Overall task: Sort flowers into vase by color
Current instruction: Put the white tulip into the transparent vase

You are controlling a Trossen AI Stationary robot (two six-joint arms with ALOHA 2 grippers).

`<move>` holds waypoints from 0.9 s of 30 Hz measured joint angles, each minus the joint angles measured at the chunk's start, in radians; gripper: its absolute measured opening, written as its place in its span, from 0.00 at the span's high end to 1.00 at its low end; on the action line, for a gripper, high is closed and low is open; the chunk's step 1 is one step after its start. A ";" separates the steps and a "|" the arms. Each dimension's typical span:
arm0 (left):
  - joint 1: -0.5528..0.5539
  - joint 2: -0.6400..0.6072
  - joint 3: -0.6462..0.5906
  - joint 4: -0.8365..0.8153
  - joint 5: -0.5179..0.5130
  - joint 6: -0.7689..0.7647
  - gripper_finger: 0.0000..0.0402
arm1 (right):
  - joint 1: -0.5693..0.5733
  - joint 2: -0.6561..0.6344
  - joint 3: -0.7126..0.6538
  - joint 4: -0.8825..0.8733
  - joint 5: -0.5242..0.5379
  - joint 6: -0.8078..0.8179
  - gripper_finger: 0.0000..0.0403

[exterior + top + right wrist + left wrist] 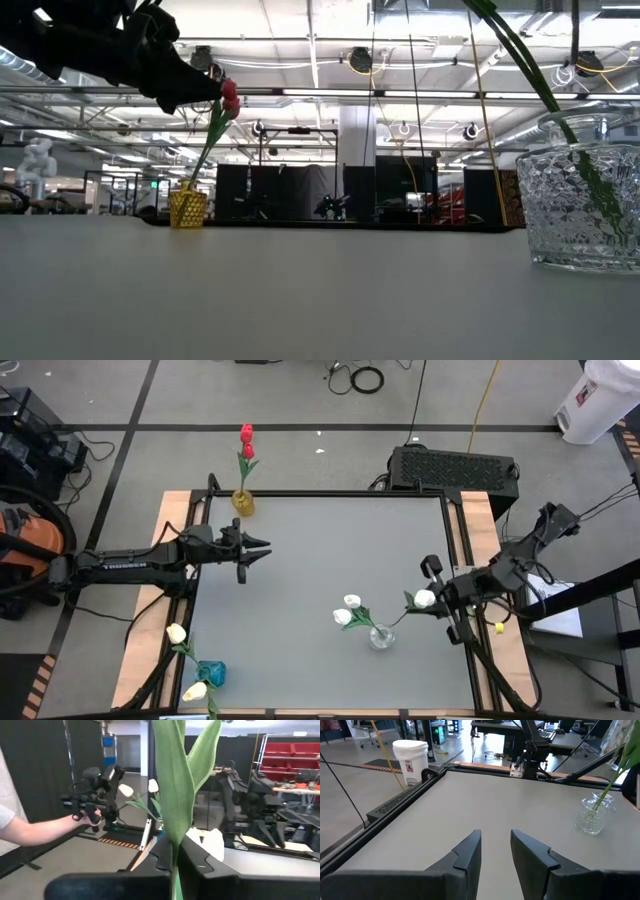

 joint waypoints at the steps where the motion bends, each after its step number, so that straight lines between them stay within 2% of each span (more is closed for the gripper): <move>1: 0.000 0.000 0.000 0.000 0.000 0.000 0.72 | 0.005 0.008 0.000 0.003 0.009 0.001 1.00; 7: 0.000 0.000 0.000 0.000 0.000 0.000 0.72 | 0.028 0.055 0.000 0.003 0.101 0.009 1.00; 17: 0.000 0.000 0.000 0.000 0.000 0.001 0.72 | 0.027 0.131 0.000 0.069 0.104 0.018 1.00; 27: 0.000 0.000 0.000 -0.003 0.000 0.003 0.72 | 0.027 0.143 0.000 0.080 0.104 0.051 1.00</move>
